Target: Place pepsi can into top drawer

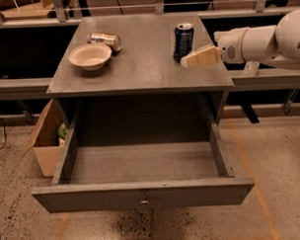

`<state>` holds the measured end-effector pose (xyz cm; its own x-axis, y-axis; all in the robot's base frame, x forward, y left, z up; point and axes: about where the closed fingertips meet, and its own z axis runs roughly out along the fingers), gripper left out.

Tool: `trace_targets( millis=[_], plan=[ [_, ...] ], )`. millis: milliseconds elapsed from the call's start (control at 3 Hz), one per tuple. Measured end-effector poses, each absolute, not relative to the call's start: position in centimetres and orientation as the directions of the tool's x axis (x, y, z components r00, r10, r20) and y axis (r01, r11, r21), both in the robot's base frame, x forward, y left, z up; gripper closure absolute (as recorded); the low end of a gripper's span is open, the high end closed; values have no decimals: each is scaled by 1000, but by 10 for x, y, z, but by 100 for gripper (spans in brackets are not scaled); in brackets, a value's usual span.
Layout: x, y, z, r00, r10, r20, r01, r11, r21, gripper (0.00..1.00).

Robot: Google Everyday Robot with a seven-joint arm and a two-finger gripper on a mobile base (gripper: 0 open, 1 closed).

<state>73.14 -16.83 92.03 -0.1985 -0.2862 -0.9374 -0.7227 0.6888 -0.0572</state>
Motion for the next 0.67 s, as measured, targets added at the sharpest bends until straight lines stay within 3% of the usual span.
trace_targets(
  millis=[667],
  plan=[
    [788, -167, 894, -174, -301, -938, -697, 711, -99, 0]
  ],
)
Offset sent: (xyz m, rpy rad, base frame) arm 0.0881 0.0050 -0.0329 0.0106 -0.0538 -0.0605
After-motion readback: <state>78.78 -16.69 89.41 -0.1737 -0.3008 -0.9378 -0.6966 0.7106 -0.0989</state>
